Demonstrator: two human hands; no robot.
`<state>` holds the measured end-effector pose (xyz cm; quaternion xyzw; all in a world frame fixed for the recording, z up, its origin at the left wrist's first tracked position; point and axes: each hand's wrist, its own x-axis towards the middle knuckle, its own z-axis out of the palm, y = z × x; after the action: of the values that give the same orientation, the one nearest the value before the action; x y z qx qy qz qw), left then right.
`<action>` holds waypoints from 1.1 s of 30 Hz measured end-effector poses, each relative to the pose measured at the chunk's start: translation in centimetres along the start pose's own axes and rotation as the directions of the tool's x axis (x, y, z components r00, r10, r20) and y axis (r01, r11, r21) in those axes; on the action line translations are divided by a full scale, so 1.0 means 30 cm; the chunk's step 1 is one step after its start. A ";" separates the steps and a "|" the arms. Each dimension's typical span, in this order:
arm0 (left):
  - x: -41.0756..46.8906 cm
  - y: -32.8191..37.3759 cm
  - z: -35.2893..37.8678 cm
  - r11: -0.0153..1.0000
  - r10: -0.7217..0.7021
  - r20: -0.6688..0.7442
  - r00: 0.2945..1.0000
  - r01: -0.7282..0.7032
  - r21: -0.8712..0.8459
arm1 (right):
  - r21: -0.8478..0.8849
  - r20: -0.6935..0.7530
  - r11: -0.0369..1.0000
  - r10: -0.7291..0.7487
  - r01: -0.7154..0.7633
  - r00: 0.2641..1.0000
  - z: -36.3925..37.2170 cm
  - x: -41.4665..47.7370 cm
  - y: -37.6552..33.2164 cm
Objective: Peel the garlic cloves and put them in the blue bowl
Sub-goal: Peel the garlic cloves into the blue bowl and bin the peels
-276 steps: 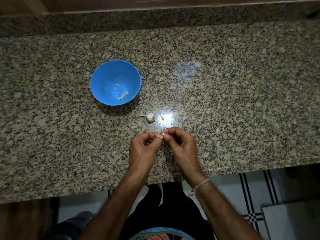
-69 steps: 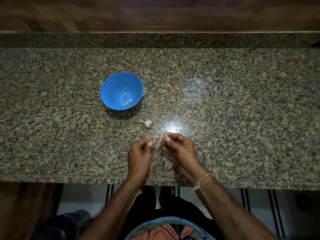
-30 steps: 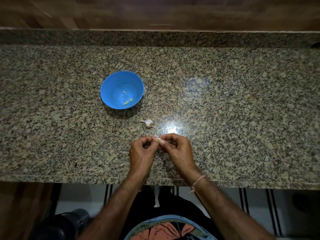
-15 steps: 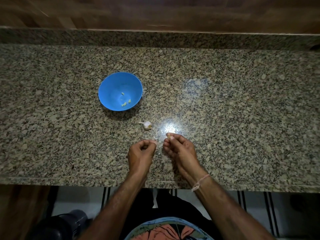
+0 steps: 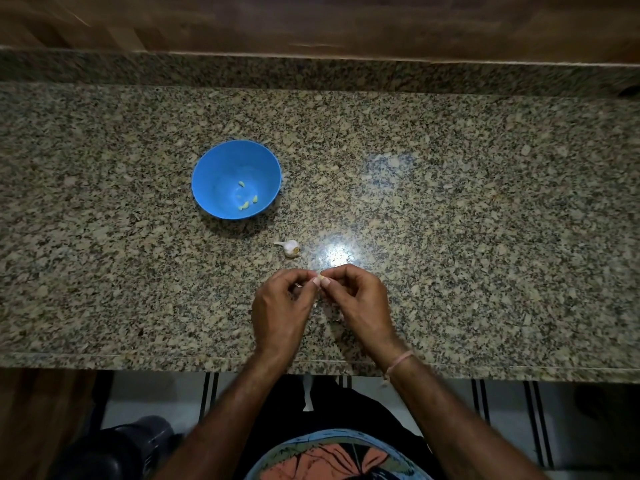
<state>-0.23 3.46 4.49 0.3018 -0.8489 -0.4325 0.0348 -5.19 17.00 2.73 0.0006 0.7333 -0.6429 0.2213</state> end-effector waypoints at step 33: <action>-0.016 -0.012 -0.001 0.987 0.155 -0.005 0.988 -0.155 0.050 | -0.009 -0.061 1.000 0.020 -0.020 0.998 0.001 -0.026 0.012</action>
<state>0.35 3.55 4.33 0.2376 -0.8801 -0.4059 0.0644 -4.37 17.27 2.65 0.0264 0.7427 -0.6368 0.2052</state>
